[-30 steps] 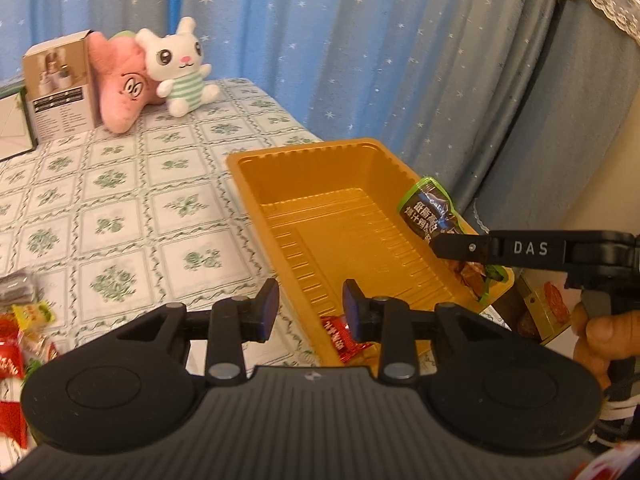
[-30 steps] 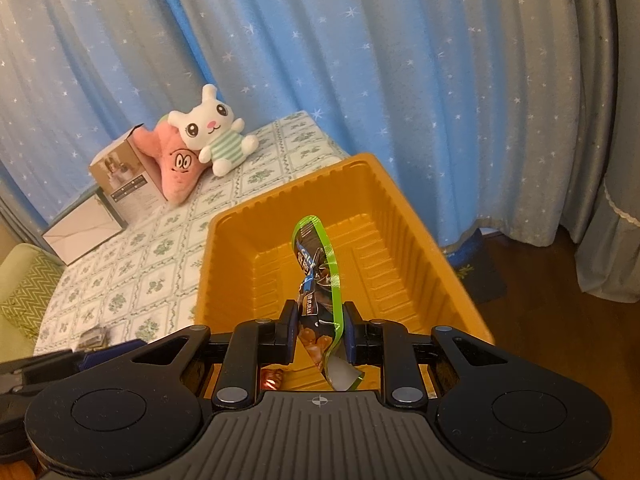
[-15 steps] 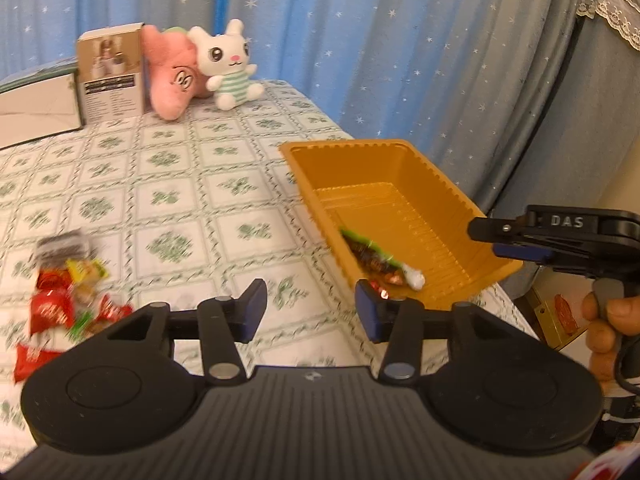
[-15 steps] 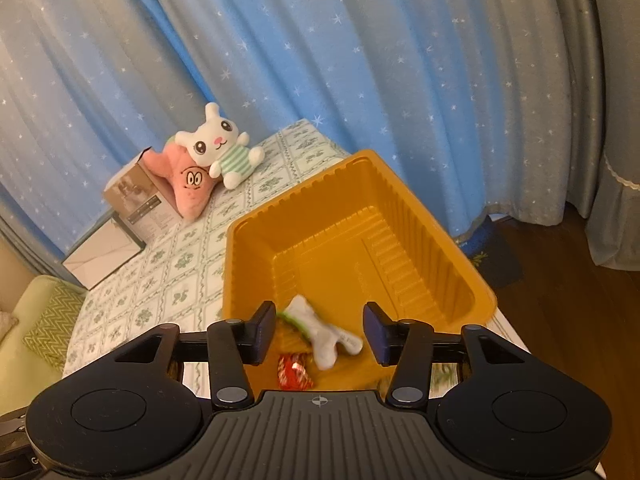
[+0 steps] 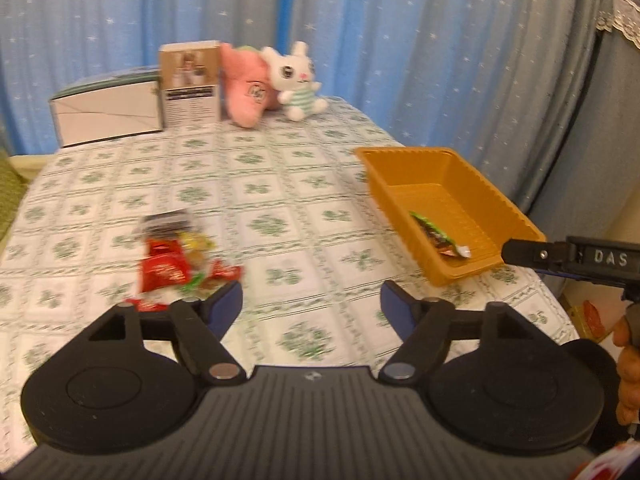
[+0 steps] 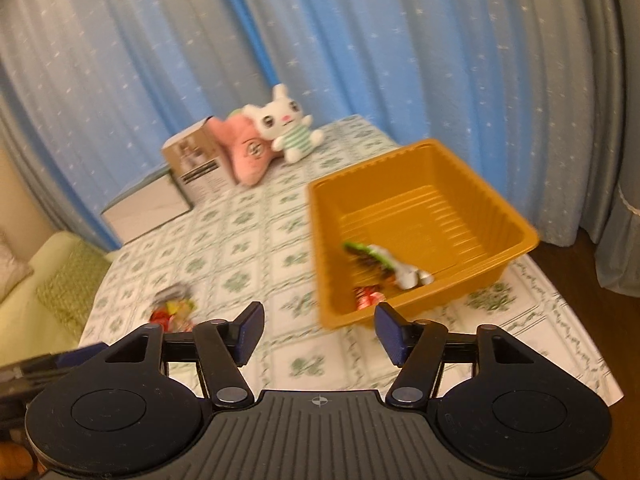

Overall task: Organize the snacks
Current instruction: 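Move both tools back over the snack pile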

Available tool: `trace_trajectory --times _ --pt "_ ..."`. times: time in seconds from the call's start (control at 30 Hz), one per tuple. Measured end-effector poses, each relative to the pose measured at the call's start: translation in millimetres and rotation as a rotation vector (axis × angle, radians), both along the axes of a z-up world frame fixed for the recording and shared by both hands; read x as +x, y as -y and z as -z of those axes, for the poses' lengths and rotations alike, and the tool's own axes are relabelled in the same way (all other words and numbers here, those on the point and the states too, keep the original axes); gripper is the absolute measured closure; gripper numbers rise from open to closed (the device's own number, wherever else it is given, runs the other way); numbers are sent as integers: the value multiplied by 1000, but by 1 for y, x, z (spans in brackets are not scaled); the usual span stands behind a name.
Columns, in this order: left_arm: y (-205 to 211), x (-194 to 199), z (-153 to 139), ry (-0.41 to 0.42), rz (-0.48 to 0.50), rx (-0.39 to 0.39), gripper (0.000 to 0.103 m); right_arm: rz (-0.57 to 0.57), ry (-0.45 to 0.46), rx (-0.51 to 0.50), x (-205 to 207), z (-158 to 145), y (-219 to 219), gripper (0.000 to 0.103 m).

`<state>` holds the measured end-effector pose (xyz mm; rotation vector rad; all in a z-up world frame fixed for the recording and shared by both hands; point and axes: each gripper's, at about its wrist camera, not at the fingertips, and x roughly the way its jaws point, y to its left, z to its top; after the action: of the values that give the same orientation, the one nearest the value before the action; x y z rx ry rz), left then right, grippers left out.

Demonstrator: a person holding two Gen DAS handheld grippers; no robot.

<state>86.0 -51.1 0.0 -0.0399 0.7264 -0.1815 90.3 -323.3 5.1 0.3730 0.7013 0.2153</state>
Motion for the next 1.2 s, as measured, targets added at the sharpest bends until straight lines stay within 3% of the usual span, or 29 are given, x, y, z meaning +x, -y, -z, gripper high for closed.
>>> trace_trajectory --times 0.27,0.67,1.2 --pt "-47 -22 2 -13 -105 18 21 -109 6 -59 -10 1 -50 32" --pt "-89 -33 19 -66 -206 2 21 -166 -12 -98 -13 12 -79 30" --pt "-107 -10 39 -71 -221 -16 21 -203 -16 -126 3 25 -99 30"
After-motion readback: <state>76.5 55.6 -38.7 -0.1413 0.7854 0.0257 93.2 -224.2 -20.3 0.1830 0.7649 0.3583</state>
